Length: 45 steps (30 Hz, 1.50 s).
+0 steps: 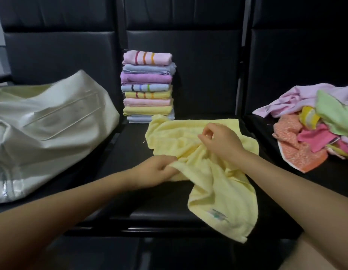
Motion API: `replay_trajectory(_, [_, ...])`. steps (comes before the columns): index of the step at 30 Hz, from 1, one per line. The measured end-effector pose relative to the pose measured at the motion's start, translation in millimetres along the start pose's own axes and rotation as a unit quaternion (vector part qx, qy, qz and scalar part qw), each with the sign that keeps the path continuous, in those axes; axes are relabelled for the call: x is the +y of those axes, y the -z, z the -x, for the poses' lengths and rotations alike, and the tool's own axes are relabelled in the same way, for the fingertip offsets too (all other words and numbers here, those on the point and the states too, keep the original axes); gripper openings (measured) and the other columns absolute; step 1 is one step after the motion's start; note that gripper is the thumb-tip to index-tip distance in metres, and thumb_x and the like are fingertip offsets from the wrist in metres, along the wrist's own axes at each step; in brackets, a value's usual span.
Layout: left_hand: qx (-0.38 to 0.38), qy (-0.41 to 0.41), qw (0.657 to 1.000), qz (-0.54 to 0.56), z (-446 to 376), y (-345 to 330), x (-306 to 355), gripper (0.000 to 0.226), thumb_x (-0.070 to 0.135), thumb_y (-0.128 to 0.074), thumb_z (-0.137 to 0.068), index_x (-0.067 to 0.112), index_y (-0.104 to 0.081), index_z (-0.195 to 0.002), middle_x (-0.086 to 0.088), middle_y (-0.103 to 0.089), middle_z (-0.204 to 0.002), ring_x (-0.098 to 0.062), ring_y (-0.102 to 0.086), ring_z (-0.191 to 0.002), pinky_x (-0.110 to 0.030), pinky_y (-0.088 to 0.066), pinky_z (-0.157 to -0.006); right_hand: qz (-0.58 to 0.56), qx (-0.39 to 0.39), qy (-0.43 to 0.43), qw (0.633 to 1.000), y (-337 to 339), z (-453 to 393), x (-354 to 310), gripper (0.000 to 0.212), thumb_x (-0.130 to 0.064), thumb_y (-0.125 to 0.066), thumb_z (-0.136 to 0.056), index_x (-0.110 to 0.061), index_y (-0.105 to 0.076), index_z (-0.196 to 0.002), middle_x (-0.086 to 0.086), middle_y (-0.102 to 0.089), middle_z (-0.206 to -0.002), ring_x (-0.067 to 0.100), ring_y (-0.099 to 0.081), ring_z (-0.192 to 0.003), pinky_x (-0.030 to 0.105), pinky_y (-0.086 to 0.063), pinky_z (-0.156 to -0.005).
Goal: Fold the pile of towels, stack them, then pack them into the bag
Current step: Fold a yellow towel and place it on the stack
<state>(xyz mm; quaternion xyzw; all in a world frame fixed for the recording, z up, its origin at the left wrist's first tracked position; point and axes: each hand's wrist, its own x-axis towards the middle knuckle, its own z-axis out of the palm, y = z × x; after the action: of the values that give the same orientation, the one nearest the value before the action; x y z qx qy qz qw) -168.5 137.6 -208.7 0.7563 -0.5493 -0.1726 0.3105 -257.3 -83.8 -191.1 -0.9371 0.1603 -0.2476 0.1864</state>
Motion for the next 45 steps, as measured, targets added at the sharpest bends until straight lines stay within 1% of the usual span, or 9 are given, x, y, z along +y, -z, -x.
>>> replay_trajectory(4, [0.067, 0.121, 0.969, 0.203, -2, 20, -12, 0.032, 0.055, -0.054, -0.088, 0.029, -0.07, -0.094, 0.013, -0.07, -0.1, -0.002, -0.063, -0.095, -0.028, -0.046, -0.091, -0.169, -0.152, -0.012, 0.974, 6, 27, -37, 0.056, -0.059, -0.051, -0.089, -0.005, -0.06, -0.077, -0.002, -0.053, -0.065, 0.015, -0.053, -0.061, 0.036, -0.047, -0.061])
replay_trajectory(8, [0.094, 0.134, 0.958, 0.236, -2, 30, -17, 0.046, 0.059, -0.064, -0.079, 0.022, -0.071, -0.106, 0.004, -0.07, -0.114, -0.012, -0.063, -0.11, -0.033, -0.046, -0.099, -0.103, -0.279, 0.003, 0.955, 1, 55, -61, 0.063, -0.079, -0.05, -0.074, -0.018, -0.061, -0.088, -0.01, -0.059, -0.077, 0.01, -0.057, -0.071, 0.031, -0.048, -0.068])
replay_trajectory(13, [0.069, 0.094, 0.982, 0.147, -10, 36, -8, 0.04, 0.053, -0.054, -0.092, 0.018, -0.072, -0.097, 0.007, -0.069, -0.101, -0.005, -0.061, -0.097, -0.03, -0.046, -0.09, -0.038, -0.208, 0.007, 0.977, -7, 71, -78, 0.05, -0.071, -0.057, -0.077, -0.023, -0.055, -0.091, -0.01, -0.059, -0.079, 0.008, -0.055, -0.069, 0.028, -0.045, -0.061])
replay_trajectory(18, [0.04, 0.049, 0.997, 0.033, -14, 42, -4, 0.051, 0.049, -0.055, -0.093, 0.001, -0.062, -0.078, 0.008, -0.05, -0.07, -0.002, -0.046, -0.07, -0.021, -0.04, -0.067, -0.097, -0.213, -0.044, 0.971, -13, 54, -73, 0.029, -0.021, -0.039, -0.097, -0.005, -0.064, -0.1, 0.011, -0.067, -0.096, 0.029, -0.062, -0.09, 0.037, -0.049, -0.079])
replay_trajectory(25, [0.048, 0.109, 0.989, 0.088, -8, 49, -5, 0.052, 0.06, -0.048, -0.08, 0.027, -0.031, -0.043, 0.012, -0.028, -0.045, -0.004, -0.028, -0.043, -0.014, -0.029, -0.045, -0.188, -0.206, -0.091, 0.956, 28, 29, -47, 0.022, -0.02, -0.049, -0.099, -0.013, -0.069, -0.097, 0.008, -0.068, -0.102, 0.021, -0.062, -0.095, 0.032, -0.047, -0.082])
replay_trajectory(34, [0.204, 0.199, 0.952, 0.109, -19, 56, -30, 0.051, 0.051, -0.053, -0.093, 0.018, -0.042, -0.057, 0.0, -0.041, -0.057, -0.015, -0.039, -0.057, -0.027, -0.033, -0.055, -0.053, -0.265, -0.099, 0.958, 54, 10, 9, 0.034, -0.015, -0.049, -0.095, -0.016, -0.046, -0.062, -0.004, -0.043, -0.062, 0.012, -0.04, -0.059, 0.024, -0.032, -0.054])
replay_trajectory(38, [0.259, 0.22, 0.93, 0.138, -25, 61, -39, 0.045, 0.052, -0.054, -0.092, 0.008, -0.065, -0.083, -0.003, -0.064, -0.086, -0.019, -0.059, -0.078, -0.031, -0.046, -0.07, -0.051, -0.195, -0.146, 0.969, 57, 0, 38, 0.029, -0.019, -0.053, -0.094, -0.009, -0.052, -0.068, 0.003, -0.043, -0.064, 0.015, -0.041, -0.061, 0.029, -0.03, -0.055])
replay_trajectory(42, [0.324, 0.199, 0.914, 0.138, -39, 56, -38, 0.029, 0.044, -0.051, -0.097, 0.025, -0.067, -0.083, 0.005, -0.065, -0.089, -0.012, -0.06, -0.087, -0.028, -0.045, -0.073, -0.081, -0.038, -0.204, 0.975, 48, -7, 51, 0.039, -0.028, -0.057, -0.091, 0.009, -0.063, -0.083, 0.013, -0.054, -0.075, 0.023, -0.051, -0.069, 0.033, -0.035, -0.059])
replay_trajectory(45, [0.26, 0.16, 0.945, 0.119, -49, 45, -29, 0.028, 0.042, -0.043, -0.101, 0.029, -0.067, -0.099, 0.013, -0.064, -0.099, -0.004, -0.058, -0.094, -0.025, -0.044, -0.08, -0.041, -0.037, -0.122, 0.991, 29, -7, 48, 0.036, -0.032, -0.052, -0.096, 0.002, -0.062, -0.088, 0.009, -0.058, -0.09, 0.028, -0.054, -0.093, 0.035, -0.036, -0.073])
